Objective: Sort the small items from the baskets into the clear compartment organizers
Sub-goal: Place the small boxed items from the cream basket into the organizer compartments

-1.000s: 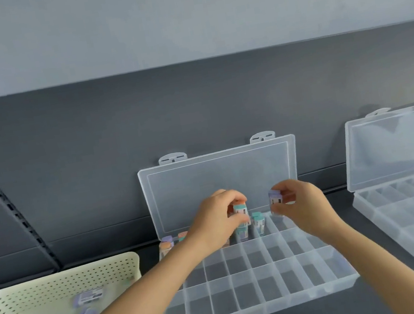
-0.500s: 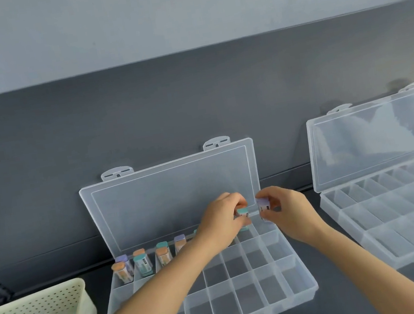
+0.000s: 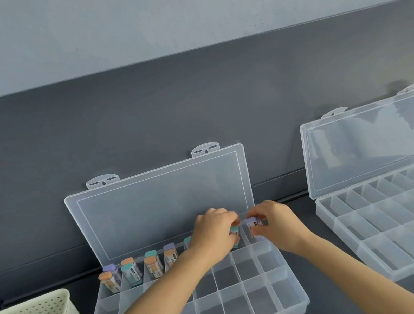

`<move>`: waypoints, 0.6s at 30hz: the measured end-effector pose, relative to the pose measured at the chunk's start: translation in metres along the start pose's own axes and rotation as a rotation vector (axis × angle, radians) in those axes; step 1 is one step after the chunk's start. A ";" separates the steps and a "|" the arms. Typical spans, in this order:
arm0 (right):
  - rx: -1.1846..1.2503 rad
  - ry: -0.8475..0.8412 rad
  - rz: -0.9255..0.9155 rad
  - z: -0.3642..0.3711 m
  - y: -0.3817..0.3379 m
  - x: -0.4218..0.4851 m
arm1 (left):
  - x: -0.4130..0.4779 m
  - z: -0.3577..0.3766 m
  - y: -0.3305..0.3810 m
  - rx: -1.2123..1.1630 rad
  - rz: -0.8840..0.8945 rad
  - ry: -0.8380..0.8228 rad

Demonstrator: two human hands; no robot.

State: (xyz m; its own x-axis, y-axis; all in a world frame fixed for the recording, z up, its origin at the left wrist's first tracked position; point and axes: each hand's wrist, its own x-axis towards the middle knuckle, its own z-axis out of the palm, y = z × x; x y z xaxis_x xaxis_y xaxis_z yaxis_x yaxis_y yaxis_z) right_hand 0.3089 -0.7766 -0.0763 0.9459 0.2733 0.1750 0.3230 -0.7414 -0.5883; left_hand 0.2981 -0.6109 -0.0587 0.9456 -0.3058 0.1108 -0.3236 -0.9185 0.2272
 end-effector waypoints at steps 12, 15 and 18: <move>0.006 0.013 -0.013 0.002 0.005 0.001 | 0.000 -0.001 0.002 0.051 0.021 -0.006; 0.023 0.029 -0.016 0.002 0.004 0.004 | -0.001 -0.003 0.001 0.061 0.023 0.006; -0.035 0.000 -0.036 0.004 0.004 0.003 | -0.002 -0.004 0.001 0.078 0.010 0.016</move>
State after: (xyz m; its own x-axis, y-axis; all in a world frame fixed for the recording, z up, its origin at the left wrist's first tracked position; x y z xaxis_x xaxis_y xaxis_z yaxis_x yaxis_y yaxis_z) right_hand 0.3129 -0.7759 -0.0812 0.9337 0.3000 0.1954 0.3575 -0.7521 -0.5537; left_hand 0.2958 -0.6101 -0.0554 0.9415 -0.3114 0.1287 -0.3288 -0.9325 0.1496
